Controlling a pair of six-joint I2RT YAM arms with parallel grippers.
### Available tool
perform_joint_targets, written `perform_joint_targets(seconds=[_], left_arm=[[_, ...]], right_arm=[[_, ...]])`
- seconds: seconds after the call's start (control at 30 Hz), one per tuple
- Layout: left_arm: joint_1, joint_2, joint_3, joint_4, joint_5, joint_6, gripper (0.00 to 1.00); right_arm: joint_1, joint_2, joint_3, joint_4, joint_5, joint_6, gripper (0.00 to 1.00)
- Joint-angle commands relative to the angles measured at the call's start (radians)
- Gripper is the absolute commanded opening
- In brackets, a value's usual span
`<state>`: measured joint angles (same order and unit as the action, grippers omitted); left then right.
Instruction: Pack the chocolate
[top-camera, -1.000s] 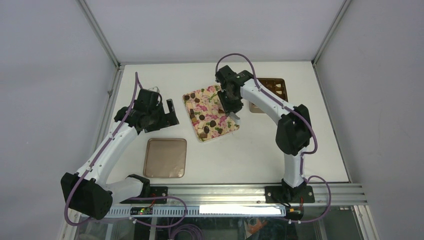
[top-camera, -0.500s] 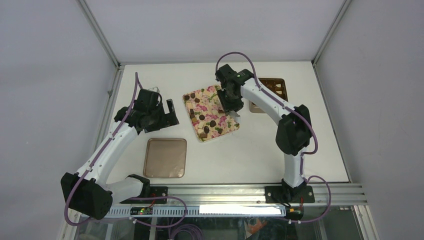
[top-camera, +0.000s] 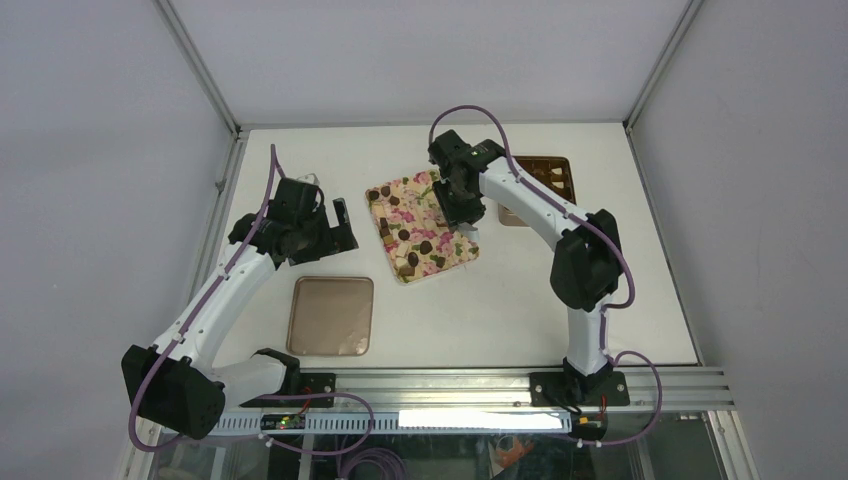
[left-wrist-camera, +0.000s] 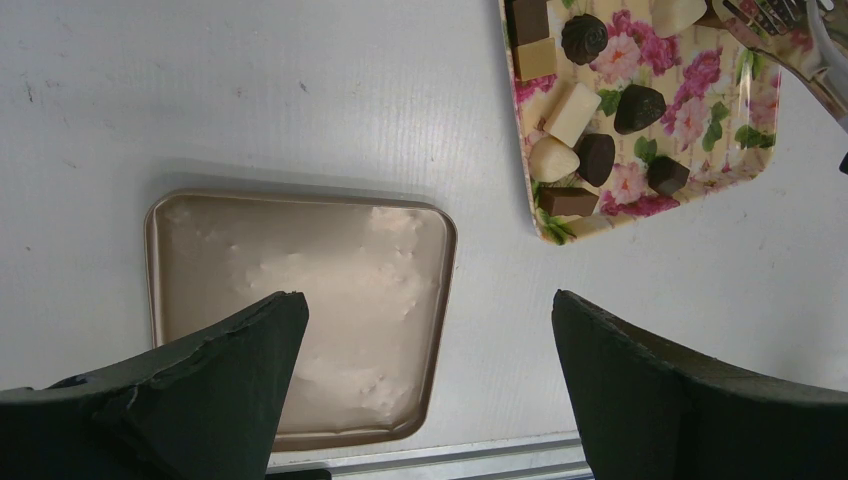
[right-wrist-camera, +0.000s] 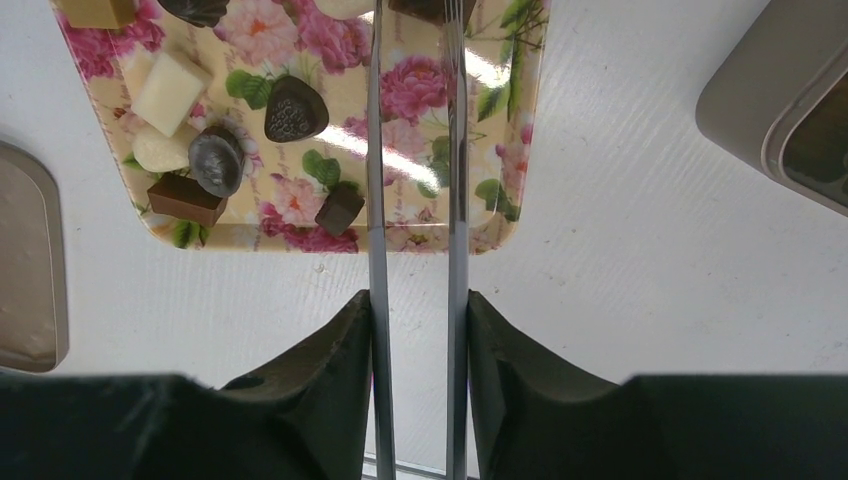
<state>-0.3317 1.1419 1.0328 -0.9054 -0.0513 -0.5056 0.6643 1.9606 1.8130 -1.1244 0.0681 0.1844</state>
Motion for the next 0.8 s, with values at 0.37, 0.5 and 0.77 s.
perform_joint_targets(seconds=[0.37,0.5,0.77], left_arm=[[0.010,-0.024,0.006,0.036,0.003,0.008,0.99],[0.010,-0.021,0.004,0.035,0.002,0.007,0.99],[0.010,-0.021,0.003,0.036,-0.001,0.009,0.99]], right_arm=[[0.013,0.012,0.032,-0.021,0.033,-0.007,0.17],[0.015,0.000,0.042,-0.024,0.031,-0.003,0.00],[0.018,-0.042,0.070,-0.022,0.037,0.007,0.00]])
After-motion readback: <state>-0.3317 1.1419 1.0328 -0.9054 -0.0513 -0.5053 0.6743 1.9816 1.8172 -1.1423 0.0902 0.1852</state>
